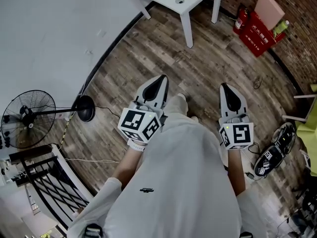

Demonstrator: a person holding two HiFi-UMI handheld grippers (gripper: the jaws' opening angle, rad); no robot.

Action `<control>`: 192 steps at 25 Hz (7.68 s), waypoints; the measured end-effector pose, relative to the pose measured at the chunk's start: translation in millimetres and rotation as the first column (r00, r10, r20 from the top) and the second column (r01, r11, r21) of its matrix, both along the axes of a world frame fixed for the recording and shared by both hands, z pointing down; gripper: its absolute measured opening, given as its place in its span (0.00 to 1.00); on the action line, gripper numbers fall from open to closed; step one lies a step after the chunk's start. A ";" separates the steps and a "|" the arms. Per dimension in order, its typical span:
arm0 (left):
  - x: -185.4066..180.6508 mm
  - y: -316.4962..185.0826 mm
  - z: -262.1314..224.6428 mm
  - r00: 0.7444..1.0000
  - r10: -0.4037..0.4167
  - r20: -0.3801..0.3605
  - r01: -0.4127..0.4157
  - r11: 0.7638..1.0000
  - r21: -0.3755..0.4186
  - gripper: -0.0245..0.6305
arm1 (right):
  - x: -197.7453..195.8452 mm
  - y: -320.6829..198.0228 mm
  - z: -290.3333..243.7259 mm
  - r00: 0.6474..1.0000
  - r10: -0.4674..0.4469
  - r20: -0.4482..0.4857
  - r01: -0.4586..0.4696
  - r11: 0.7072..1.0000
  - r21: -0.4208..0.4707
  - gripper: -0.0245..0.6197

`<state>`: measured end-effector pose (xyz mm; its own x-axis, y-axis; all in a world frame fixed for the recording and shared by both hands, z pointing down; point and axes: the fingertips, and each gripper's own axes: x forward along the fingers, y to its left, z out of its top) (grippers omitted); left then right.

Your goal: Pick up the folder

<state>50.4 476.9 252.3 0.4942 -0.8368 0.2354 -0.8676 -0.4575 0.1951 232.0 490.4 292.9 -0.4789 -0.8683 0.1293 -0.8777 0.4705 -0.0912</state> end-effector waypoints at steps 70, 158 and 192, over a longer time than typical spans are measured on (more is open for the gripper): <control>-99.0 -659.4 39.4 0.998 0.058 -0.018 -0.060 0.991 -0.122 0.07 | -153.7 -666.9 33.6 0.990 -0.134 -0.045 0.123 0.973 -0.194 0.13; -158.9 -903.7 313.7 0.947 0.313 -0.075 -0.293 0.743 -0.602 0.67 | -140.3 -812.6 286.7 0.969 0.246 0.033 -0.149 0.682 -0.716 0.95; -132.8 -842.3 240.7 0.957 0.290 -0.025 -0.267 0.838 -0.476 0.59 | -109.1 -778.8 246.1 0.976 0.216 0.027 -0.141 0.722 -0.677 0.93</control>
<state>-82.4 -365.5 493.0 0.6685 -0.4490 0.5929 -0.7308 -0.5447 0.4115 122.9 -288.4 539.0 -0.3663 -0.6451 0.6706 -0.9080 0.0905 -0.4090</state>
